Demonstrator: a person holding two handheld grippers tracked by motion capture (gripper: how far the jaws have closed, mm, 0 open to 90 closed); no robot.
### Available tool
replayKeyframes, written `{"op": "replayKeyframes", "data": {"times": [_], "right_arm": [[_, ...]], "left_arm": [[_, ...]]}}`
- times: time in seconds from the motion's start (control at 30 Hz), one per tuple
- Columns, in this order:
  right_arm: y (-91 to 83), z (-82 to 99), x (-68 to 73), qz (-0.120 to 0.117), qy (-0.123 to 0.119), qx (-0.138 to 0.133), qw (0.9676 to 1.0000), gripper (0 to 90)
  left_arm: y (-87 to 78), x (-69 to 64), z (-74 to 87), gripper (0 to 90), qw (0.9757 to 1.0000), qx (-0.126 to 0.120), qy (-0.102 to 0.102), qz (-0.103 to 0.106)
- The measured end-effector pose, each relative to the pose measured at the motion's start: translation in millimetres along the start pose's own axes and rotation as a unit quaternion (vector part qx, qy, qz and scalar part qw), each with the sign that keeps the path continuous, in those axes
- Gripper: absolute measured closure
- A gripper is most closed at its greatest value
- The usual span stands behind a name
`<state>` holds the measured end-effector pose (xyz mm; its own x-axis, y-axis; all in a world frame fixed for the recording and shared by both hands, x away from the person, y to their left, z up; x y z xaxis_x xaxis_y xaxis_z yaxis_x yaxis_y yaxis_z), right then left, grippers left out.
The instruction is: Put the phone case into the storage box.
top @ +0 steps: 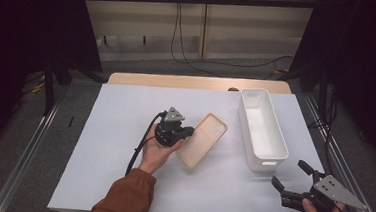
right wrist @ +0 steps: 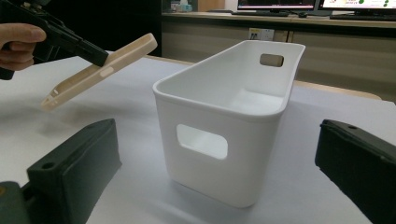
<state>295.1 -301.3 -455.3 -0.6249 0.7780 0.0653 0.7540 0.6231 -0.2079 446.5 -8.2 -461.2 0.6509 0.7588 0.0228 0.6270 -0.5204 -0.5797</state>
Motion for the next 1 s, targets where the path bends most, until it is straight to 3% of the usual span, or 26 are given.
{"op": "replayKeyframes", "data": {"times": [0.6, 1.0], "right_arm": [[-0.1, -2.0, -1.3, 0.004, 0.002, -0.005, 1.0, 0.0], [-2.3, -12.3, -3.0, 0.011, 0.001, -0.017, 0.9998, 0.0]], "left_arm": [[-38.0, 9.6, 5.5, 87.7, 0.9993, -0.034, -0.015, -0.006], [-65.5, 28.1, 16.9, 87.7, 0.9976, -0.045, -0.045, -0.026]]}}
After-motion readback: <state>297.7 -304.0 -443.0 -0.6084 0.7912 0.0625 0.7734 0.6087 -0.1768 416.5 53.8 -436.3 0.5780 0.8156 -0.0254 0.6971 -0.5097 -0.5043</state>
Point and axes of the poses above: each handheld gripper's, and its own axes: y roughly forward along the jaws, z roughly out of its underside, x roughly to its left, the point moved 9 cm from there along y, roughly forward along the jaws, and after that the axes turned 14 degrees about -z, right-handed, at the moved point
